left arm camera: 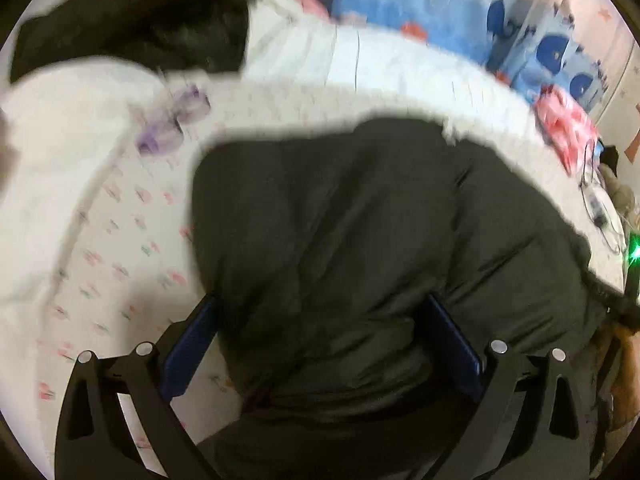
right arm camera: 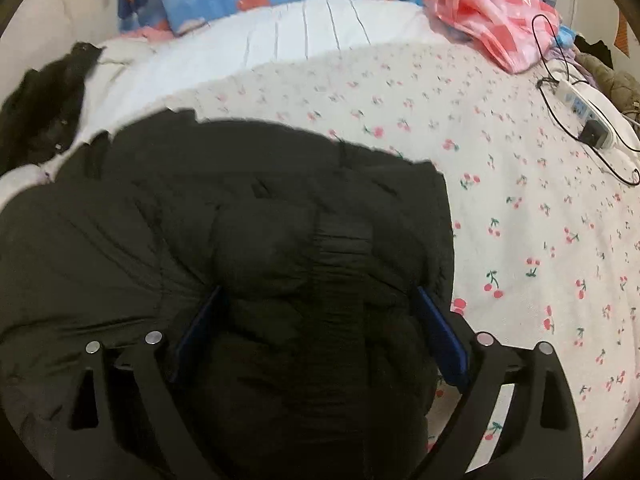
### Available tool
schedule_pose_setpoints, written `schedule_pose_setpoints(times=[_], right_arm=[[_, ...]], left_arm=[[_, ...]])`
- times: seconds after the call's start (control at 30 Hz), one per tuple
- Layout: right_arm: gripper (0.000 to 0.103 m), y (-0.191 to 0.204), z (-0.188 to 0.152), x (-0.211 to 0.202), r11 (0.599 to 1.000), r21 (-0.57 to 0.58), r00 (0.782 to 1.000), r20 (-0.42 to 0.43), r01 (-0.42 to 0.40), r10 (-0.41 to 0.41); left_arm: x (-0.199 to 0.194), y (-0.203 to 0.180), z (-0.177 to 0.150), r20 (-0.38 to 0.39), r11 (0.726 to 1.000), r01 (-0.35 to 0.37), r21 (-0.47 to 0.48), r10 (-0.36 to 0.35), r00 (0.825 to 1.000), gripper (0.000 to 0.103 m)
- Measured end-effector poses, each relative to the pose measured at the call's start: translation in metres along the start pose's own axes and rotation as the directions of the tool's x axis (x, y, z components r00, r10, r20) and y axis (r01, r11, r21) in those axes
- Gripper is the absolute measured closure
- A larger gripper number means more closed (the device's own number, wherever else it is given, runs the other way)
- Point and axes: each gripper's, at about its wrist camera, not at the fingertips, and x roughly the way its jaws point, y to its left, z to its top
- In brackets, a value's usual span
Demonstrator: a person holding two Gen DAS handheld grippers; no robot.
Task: Fold large clothes
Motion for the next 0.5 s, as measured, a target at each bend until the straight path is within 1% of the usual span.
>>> schedule_pose_setpoints(times=[0.03,0.1,0.13,0.17,0.2,0.27,0.33,0.37,0.4,0.43,0.47,0.5], right_arm=[[0.015,0.000,0.001,-0.004,1.000,0.002,1.000,-0.002,0.007,-0.007],[0.015,-0.001,-0.001,-0.018,1.000,0.011,1.000,0.015,0.008,-0.008],[0.015,-0.001,-0.001,-0.029,1.000,0.005,0.999,0.044,0.001,-0.002],[0.015,0.001,-0.001,-0.043,1.000,-0.011,0.996,0.093,-0.013,0.014],[0.015,0.000,-0.001,-0.053,1.000,-0.022,0.993,0.121,-0.011,0.014],[0.015,0.000,0.001,-0.065,0.999,-0.040,0.989,0.148,0.009,-0.003],[0.015,0.003,0.000,-0.049,0.993,-0.072,0.992,0.093,0.090,-0.083],[0.012,0.002,-0.006,-0.024,0.988,-0.110,0.994,0.011,0.108,-0.107],[0.010,-0.004,-0.013,-0.010,0.994,-0.091,0.997,-0.025,0.064,-0.067],[0.009,-0.014,-0.018,-0.001,0.999,-0.029,0.999,-0.049,0.015,-0.017],[0.009,-0.023,-0.020,-0.002,0.999,0.022,0.997,-0.065,-0.027,0.028],[0.010,-0.028,-0.018,-0.010,0.998,0.035,0.997,-0.061,-0.051,0.053]], left_arm=[[0.005,0.004,-0.002,-0.014,1.000,0.010,-0.019,-0.010,1.000,0.007],[0.000,0.008,0.000,-0.019,0.999,0.013,-0.044,-0.014,1.000,0.007],[-0.008,0.009,0.003,-0.006,0.998,0.021,-0.053,-0.022,1.000,0.007],[-0.017,0.010,0.004,0.025,0.998,0.037,-0.059,-0.035,0.999,0.007],[-0.025,0.011,0.005,0.056,0.997,0.047,-0.063,-0.044,0.997,0.007],[-0.033,0.011,0.006,0.087,0.997,0.044,-0.062,-0.039,0.995,0.007],[-0.024,0.012,0.005,0.059,0.998,0.021,-0.060,-0.018,0.998,0.007],[-0.013,0.013,0.003,0.025,0.998,0.005,-0.058,-0.004,1.000,0.007],[0.000,0.013,0.001,-0.014,0.999,0.002,-0.050,-0.002,1.000,0.007],[0.010,0.014,-0.003,-0.046,0.998,0.031,-0.055,-0.033,0.998,0.007],[0.012,0.015,-0.004,-0.049,0.997,0.038,-0.070,-0.041,0.998,0.007],[0.005,0.016,-0.003,-0.046,0.996,0.026,-0.084,-0.029,0.999,0.007]])
